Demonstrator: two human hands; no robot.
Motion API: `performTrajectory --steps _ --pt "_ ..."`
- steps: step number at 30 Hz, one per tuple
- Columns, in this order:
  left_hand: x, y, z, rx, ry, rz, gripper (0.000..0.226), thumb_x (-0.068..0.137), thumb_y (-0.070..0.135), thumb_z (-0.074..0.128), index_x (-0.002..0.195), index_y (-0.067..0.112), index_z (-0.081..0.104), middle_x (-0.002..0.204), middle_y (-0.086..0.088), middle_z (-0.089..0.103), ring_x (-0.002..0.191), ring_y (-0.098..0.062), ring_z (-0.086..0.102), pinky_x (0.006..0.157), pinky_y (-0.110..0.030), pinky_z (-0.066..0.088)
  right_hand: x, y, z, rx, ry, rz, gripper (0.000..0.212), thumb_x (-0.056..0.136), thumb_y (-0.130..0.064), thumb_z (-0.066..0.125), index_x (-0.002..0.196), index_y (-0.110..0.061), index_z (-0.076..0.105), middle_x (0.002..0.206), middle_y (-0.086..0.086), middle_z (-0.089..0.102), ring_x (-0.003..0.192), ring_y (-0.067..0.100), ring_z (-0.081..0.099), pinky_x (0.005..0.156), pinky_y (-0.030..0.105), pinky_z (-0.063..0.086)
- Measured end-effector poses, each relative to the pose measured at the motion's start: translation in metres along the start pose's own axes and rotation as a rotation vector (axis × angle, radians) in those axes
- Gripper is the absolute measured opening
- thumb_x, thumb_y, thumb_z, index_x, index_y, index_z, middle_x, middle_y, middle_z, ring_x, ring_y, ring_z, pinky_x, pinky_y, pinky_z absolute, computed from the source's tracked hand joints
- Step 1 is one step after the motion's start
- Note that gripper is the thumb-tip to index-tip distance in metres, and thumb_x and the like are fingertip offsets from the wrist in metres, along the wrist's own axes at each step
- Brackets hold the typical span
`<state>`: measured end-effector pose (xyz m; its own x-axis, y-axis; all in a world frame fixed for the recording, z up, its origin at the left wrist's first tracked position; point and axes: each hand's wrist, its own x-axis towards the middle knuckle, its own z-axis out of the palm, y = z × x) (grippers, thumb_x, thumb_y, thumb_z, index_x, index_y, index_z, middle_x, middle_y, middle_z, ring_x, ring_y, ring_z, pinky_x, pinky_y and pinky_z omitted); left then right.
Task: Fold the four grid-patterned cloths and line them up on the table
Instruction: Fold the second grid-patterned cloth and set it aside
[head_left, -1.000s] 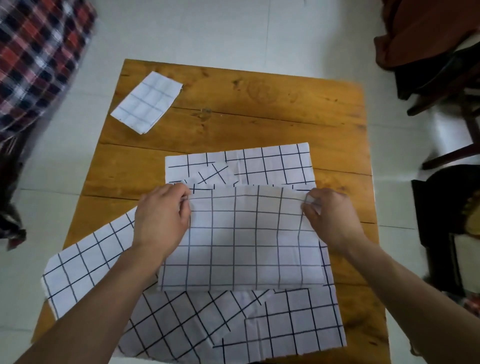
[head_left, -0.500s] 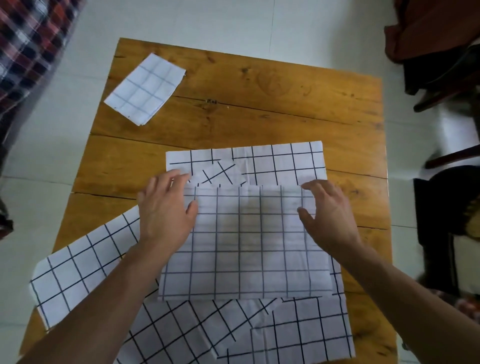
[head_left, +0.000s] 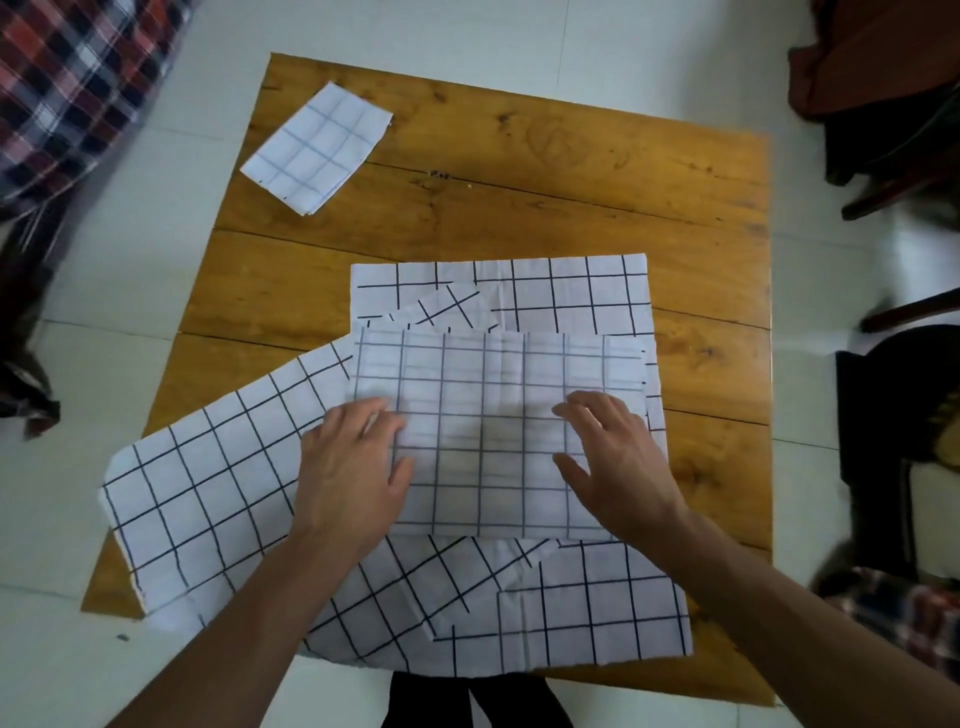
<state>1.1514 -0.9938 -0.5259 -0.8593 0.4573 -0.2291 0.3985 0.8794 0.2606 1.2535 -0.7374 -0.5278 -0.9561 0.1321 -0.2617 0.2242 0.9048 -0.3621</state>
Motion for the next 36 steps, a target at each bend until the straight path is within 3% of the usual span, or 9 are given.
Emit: performTrajectory --steps 5,9,13,17,23,26,31,36 --pt "-0.031 0.009 0.01 -0.017 -0.012 0.087 0.039 0.081 0.031 0.074 0.117 0.02 0.065 0.127 -0.001 0.058 0.117 -0.023 0.052 0.092 -0.044 0.045 -0.027 -0.008 0.017 -0.01 -0.025 -0.021 0.062 0.085 -0.03 0.074 0.138 -0.017 0.047 0.149 0.008 0.043 0.139 0.026 0.039 0.108 0.038 0.035" --pt "-0.034 0.024 0.025 -0.04 -0.031 0.124 0.048 0.075 0.035 0.078 0.117 0.021 0.063 0.13 -0.001 0.056 0.119 -0.024 0.051 0.096 -0.044 0.043 -0.037 -0.012 0.03 0.007 0.007 -0.025 0.06 0.083 -0.024 0.076 0.137 -0.017 0.048 0.151 0.007 0.041 0.141 0.025 0.036 0.107 0.039 0.039" --pt "-0.033 0.046 0.04 -0.048 -0.012 0.164 0.056 0.072 0.038 0.081 0.121 0.019 0.06 0.134 -0.005 0.053 0.124 -0.026 0.048 0.1 -0.046 0.045 -0.042 -0.012 0.042 0.022 0.011 0.024 0.068 0.087 -0.033 0.071 0.145 -0.018 0.04 0.158 0.004 0.03 0.148 0.022 0.022 0.112 0.036 0.025" --pt "-0.031 0.063 0.056 -0.028 -0.016 0.249 0.061 0.07 0.038 0.082 0.123 0.018 0.058 0.136 -0.006 0.052 0.125 -0.027 0.046 0.101 -0.045 0.041 -0.044 -0.013 0.049 0.022 0.013 -0.067 0.064 0.085 -0.026 0.073 0.142 -0.015 0.045 0.157 0.006 0.033 0.149 0.021 0.021 0.116 0.038 0.026" --pt "-0.038 0.057 0.077 -0.014 -0.005 0.332 0.053 0.084 0.041 0.066 0.129 0.016 0.054 0.147 -0.009 0.042 0.134 -0.028 0.038 0.11 -0.042 0.032 -0.044 -0.015 0.056 0.07 -0.019 -0.081 0.068 0.085 -0.034 0.062 0.146 -0.015 0.038 0.159 0.007 0.028 0.151 0.022 0.016 0.118 0.04 0.02" --pt "-0.038 0.051 0.076 0.0 -0.021 0.346 0.058 0.082 0.044 0.06 0.132 0.015 0.055 0.149 -0.01 0.041 0.135 -0.029 0.037 0.11 -0.045 0.033 -0.045 -0.003 0.059 0.063 -0.037 -0.058 0.077 0.084 -0.034 0.071 0.148 -0.019 0.034 0.162 0.003 0.022 0.151 0.021 0.012 0.12 0.041 0.02" --pt "-0.043 0.031 0.071 -0.006 -0.041 0.315 0.057 0.084 0.041 0.068 0.135 0.018 0.055 0.153 -0.008 0.038 0.139 -0.029 0.035 0.111 -0.049 0.034 -0.052 0.009 0.052 0.056 -0.051 0.018 0.083 0.085 -0.036 0.073 0.153 -0.023 0.027 0.165 -0.003 0.008 0.151 0.014 -0.001 0.12 0.034 0.008" --pt "-0.045 0.004 0.066 0.016 -0.023 0.258 0.06 0.089 0.055 0.054 0.14 0.023 0.05 0.157 -0.004 0.033 0.143 -0.027 0.03 0.114 -0.049 0.03 -0.062 0.021 0.043 0.067 -0.084 0.107 0.086 0.087 -0.039 0.069 0.156 -0.026 0.02 0.165 -0.006 0.001 0.151 0.012 -0.006 0.121 0.033 0.005"
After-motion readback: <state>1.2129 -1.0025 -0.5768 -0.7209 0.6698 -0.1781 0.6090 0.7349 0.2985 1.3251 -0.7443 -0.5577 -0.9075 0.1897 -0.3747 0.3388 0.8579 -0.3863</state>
